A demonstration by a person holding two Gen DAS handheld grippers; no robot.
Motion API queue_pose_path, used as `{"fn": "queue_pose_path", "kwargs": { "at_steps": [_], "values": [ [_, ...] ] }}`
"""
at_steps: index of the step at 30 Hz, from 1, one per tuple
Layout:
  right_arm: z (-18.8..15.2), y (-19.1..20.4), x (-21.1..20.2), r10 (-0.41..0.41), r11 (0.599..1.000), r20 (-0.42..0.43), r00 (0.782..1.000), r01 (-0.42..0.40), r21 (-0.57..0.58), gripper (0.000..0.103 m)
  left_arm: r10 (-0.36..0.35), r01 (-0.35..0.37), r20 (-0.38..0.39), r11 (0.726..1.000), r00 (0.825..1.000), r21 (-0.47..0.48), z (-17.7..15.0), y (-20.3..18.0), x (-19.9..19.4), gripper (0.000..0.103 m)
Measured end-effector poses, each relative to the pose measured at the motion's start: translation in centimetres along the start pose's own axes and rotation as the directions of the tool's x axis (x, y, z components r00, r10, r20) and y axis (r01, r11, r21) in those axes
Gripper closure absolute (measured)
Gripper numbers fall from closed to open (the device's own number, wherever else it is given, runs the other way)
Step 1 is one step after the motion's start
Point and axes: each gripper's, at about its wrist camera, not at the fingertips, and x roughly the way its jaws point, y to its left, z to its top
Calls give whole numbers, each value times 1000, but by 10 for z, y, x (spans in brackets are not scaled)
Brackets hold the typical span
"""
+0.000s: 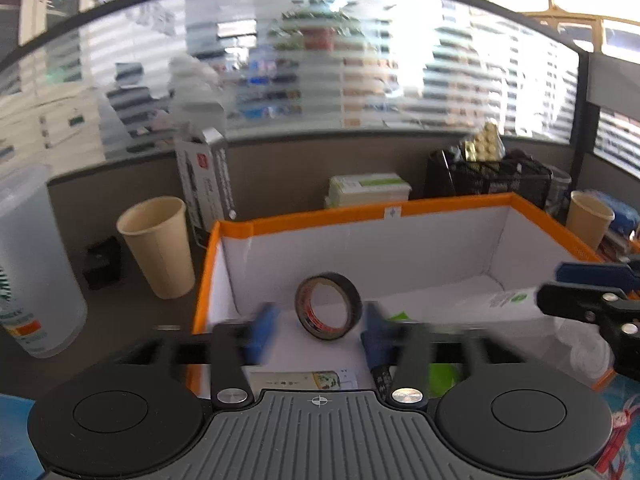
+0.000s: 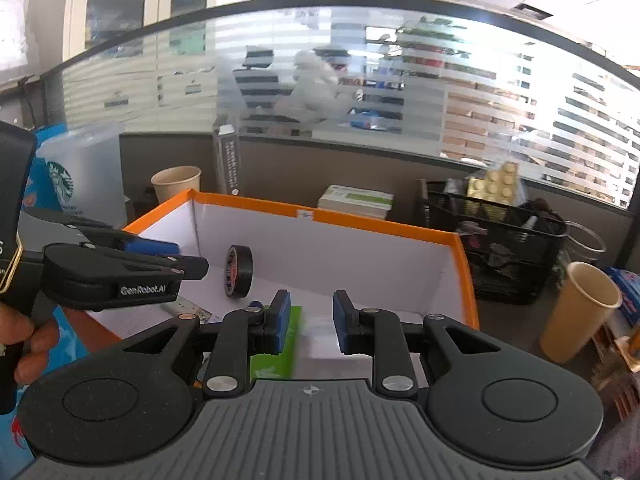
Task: Organize rigid objects
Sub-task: 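Open the left gripper over the box while the right gripper releases the green tube inside, then grasp the white charger with the left gripper while the right gripper grasps the red lighter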
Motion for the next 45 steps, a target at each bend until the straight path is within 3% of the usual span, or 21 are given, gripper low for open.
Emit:
{"fn": "queue_pose_path", "kwargs": {
  "at_steps": [1, 12, 17, 25, 32, 36, 41, 45],
  "values": [
    [-1, -1, -5, -6, 1000, 4, 1000, 6, 2, 81, 15, -15, 19, 1000, 1000, -3, 1, -1, -6, 20],
    [-12, -9, -73, -66, 997, 86, 994, 62, 49, 81, 37, -40, 121, 999, 992, 25, 5, -9, -69, 10],
    [-25, -12, -97, -91, 995, 84, 992, 87, 53, 81, 39, -42, 145, 999, 989, 18, -4, -9, -95, 4],
    [-53, -23, -116, -110, 989, 34, 993, 106, 101, 79, 28, -29, 111, 999, 993, 12, -24, -15, -108, 3],
    [-75, -28, -133, -136, 984, 15, 991, 133, 118, 62, 24, -26, 92, 999, 995, 25, -41, -24, -114, 0],
    [-89, -31, -135, -139, 983, -12, 990, 139, 122, 59, 18, -19, 62, 999, 998, 30, -54, -27, -112, 0],
    [-104, -35, -126, -108, 988, -47, 993, 113, 106, 45, -6, 6, -7, 999, 1000, 44, -76, -31, -102, 0],
    [-115, -39, -110, -66, 992, -96, 993, 76, 104, 43, -33, 36, -59, 998, 998, 44, -89, -33, -92, 0]
  ]
}}
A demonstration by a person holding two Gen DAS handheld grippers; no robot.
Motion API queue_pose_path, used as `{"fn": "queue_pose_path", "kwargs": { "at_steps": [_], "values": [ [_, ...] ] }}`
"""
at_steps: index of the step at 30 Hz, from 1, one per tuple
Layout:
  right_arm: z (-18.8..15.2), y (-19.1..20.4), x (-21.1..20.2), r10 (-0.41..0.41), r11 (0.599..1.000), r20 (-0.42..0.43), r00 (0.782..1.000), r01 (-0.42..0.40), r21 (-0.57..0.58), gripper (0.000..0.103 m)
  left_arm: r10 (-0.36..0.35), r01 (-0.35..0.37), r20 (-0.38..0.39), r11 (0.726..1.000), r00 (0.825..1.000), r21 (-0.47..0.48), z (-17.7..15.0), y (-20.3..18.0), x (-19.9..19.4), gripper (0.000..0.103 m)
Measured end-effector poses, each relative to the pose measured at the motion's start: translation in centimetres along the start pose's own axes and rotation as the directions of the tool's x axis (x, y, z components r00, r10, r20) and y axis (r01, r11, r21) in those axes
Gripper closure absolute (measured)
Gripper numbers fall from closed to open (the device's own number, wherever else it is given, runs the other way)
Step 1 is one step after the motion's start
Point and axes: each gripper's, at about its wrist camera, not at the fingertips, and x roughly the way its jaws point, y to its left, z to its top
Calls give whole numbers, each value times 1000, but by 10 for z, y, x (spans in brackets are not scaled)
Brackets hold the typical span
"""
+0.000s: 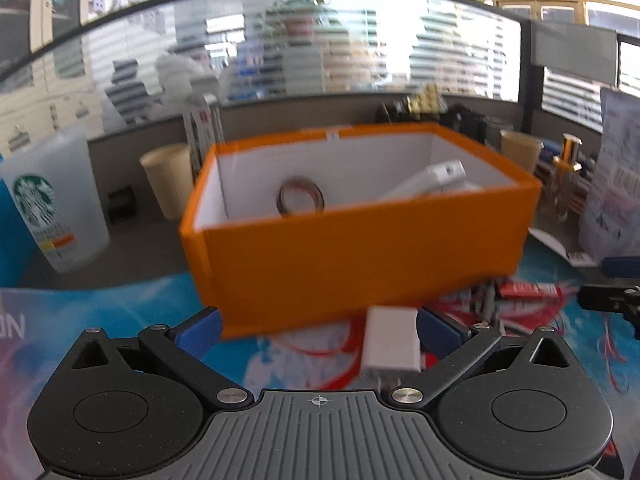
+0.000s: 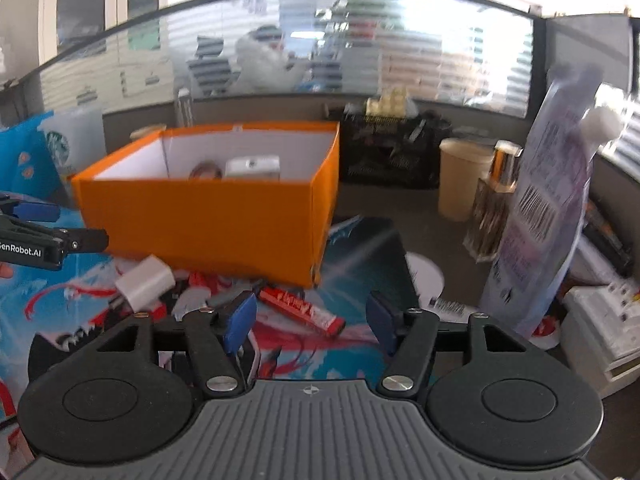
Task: Organize rigid objects
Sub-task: 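Grasp the white charger with the left gripper while the right gripper grasps the red lighter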
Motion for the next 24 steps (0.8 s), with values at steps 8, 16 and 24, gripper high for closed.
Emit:
{"fn": "queue_pose_path", "kwargs": {
  "at_steps": [8, 16, 24],
  "values": [
    [-13, -6, 24, 5, 1000, -25, 1000, -6, -28, 39, -38, 37, -49, 999, 998, -10, -10, -4, 20, 0],
    [-5, -10, 53, 40, 996, -71, 997, -45, -72, 37, -37, 36, -74, 999, 997, -18, -10, -4, 34, 0],
    [-2, -10, 70, 55, 994, -76, 996, -62, -89, 38, -79, 74, -95, 996, 992, -57, -8, 1, 44, 0]
  ]
}}
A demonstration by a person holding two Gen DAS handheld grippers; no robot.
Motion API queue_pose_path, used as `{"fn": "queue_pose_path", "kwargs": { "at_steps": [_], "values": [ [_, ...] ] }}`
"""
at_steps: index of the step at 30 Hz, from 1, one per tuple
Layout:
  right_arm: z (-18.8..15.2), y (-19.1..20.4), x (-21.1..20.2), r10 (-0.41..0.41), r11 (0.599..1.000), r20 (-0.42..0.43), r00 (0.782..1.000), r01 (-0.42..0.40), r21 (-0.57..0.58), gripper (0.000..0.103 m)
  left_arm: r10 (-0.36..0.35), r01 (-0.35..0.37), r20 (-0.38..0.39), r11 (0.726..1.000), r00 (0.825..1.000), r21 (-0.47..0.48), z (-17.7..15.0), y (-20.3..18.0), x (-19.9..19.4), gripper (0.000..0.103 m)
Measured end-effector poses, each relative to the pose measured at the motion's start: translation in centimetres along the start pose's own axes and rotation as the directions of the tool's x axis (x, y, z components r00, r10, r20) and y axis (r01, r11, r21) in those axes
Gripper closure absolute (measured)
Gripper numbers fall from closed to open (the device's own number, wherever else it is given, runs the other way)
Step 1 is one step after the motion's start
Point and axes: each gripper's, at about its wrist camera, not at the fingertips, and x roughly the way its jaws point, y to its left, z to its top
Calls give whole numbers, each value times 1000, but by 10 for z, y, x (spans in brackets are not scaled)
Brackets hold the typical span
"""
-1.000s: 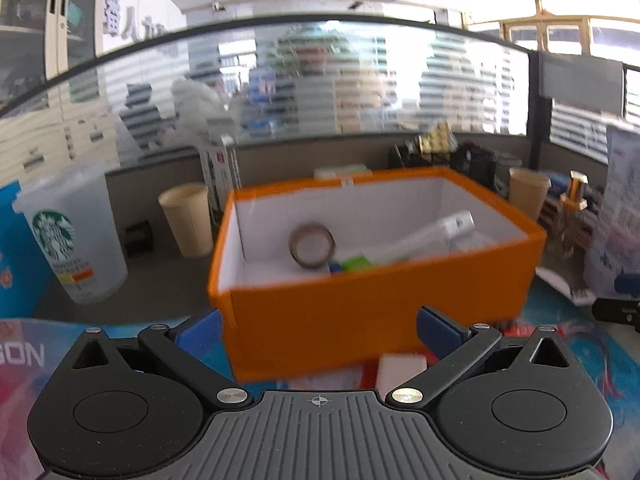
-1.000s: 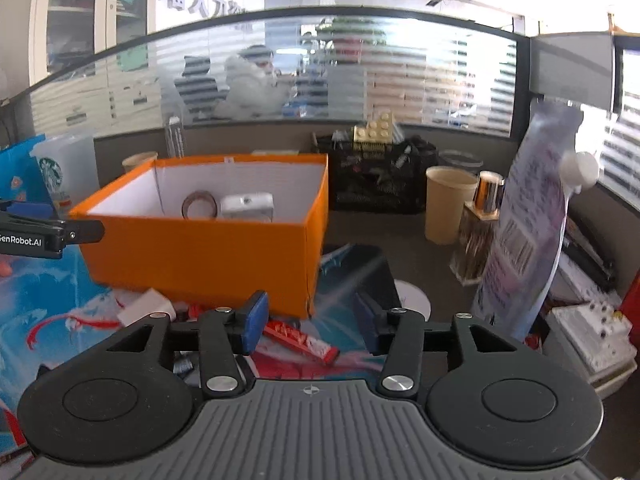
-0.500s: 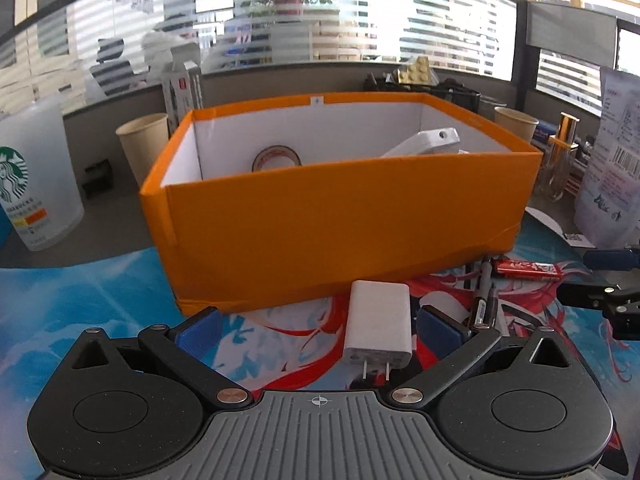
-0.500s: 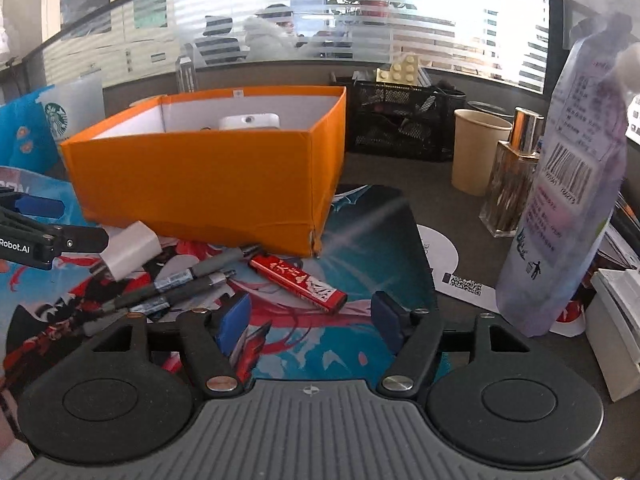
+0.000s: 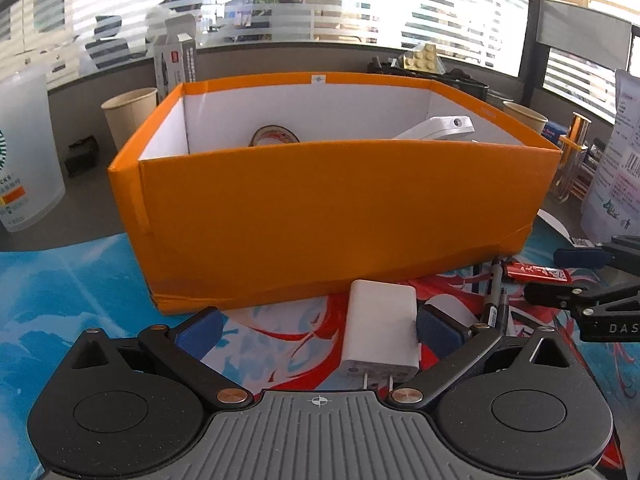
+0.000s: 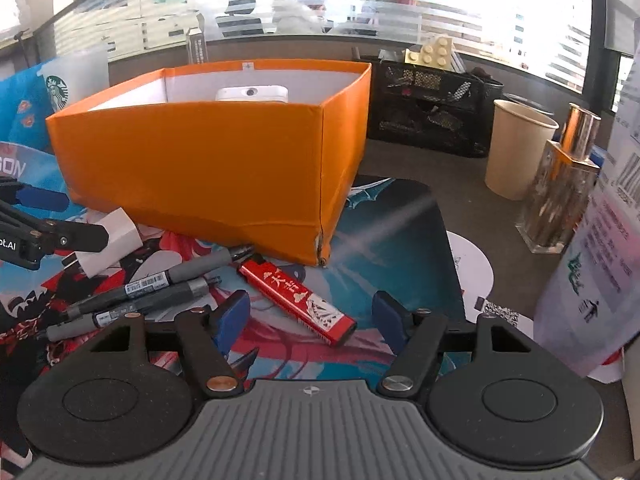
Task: Organize rigid objects
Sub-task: 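Grasp the white charger with the left gripper while the right gripper grasps the red lighter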
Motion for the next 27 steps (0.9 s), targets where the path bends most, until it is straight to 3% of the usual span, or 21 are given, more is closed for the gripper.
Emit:
{"fn": "queue_pose_path", "kwargs": {
  "at_steps": [5, 10, 12, 15, 18, 23, 27],
  "values": [
    [2, -1, 3, 0, 1000, 4, 1000, 0, 3, 39, -5, 6, -31, 1000, 1000, 19, -3, -5, 10, 0],
    [4, 2, 3, -15, 1000, -3, 1000, 15, 12, 40, -3, 3, 1, 998, 1000, 68, -8, -15, 12, 0],
    [3, 5, 2, -21, 1000, 2, 1000, 21, 10, 45, -15, 14, 8, 997, 1000, 77, -9, -18, 11, 1],
    [0, 13, -1, -23, 1000, 20, 1000, 23, -1, 59, -28, 26, 20, 996, 999, 90, -10, -21, 9, 6],
    [-2, 19, -3, -34, 999, 27, 999, 34, 2, 70, -44, 42, 26, 994, 999, 105, -11, -24, 6, 17],
    [-5, 32, -7, -60, 998, 37, 998, 61, -18, 81, -79, 72, 45, 988, 996, 137, -15, -29, -4, 65],
    [-11, 42, -14, -69, 997, 41, 997, 70, -27, 85, -82, 75, 45, 989, 996, 131, -19, -28, -9, 66]
  ]
}}
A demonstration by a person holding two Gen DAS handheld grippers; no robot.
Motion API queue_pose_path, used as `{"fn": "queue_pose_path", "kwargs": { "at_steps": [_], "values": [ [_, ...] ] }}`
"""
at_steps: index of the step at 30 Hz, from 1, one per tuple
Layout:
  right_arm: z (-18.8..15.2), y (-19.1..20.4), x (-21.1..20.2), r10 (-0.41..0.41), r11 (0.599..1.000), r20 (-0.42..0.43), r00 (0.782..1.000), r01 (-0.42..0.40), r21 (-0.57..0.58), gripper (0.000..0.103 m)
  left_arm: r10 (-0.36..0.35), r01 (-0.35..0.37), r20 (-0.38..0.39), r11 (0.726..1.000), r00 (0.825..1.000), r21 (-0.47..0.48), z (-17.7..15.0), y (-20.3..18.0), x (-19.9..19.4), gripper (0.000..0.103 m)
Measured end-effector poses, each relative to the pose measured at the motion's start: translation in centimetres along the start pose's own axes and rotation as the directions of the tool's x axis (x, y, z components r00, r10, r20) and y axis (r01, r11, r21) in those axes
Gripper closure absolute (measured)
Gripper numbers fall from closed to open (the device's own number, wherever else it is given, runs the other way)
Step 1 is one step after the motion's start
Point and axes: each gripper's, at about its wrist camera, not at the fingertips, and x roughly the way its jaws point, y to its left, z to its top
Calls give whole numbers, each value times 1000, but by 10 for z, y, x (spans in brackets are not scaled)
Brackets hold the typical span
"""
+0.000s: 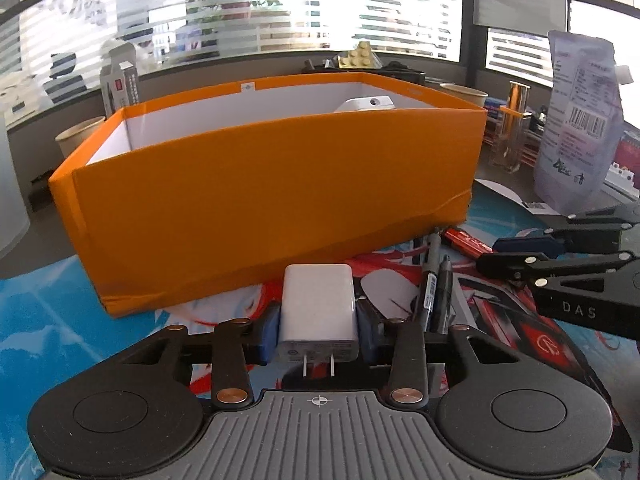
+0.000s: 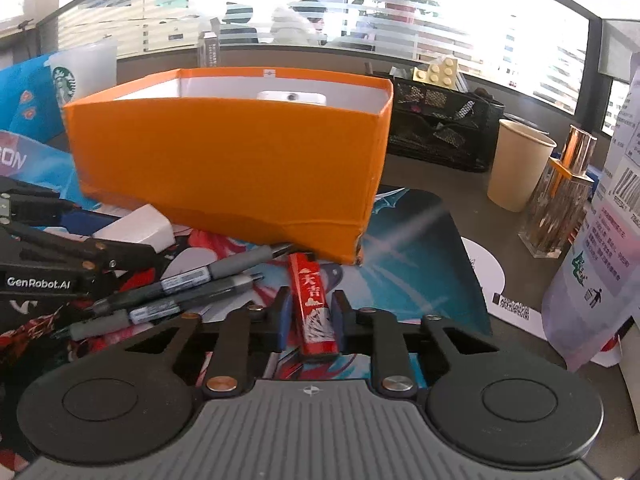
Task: Organize rigid objects
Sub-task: 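Grasp the white charger with the left gripper while the right gripper grasps the red lighter, then carry the charger with the left gripper while the right gripper carries the lighter over the box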
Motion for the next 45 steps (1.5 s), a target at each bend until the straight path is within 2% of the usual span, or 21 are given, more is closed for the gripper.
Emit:
{"fn": "queue_pose_path", "kwargs": {
  "at_steps": [9, 21, 34, 45],
  "values": [
    [-12, 7, -20, 13, 999, 1, 1000, -13, 31, 86, -24, 22, -18, 996, 1000, -87, -11, 10, -22, 66],
    [-11, 26, -54, 6, 1000, 34, 999, -7, 15, 86, 1, 0, 16, 995, 1000, -100, -25, 15, -58, 66],
    [-2, 52, -92, 16, 1000, 103, 995, -13, -22, 86, 36, -28, 93, 995, 995, -92, -30, 16, -105, 66],
    [15, 65, -124, 22, 999, 198, 980, -15, -34, 86, 65, -52, 187, 996, 980, -77, -17, 19, -142, 66]
  ]
}}
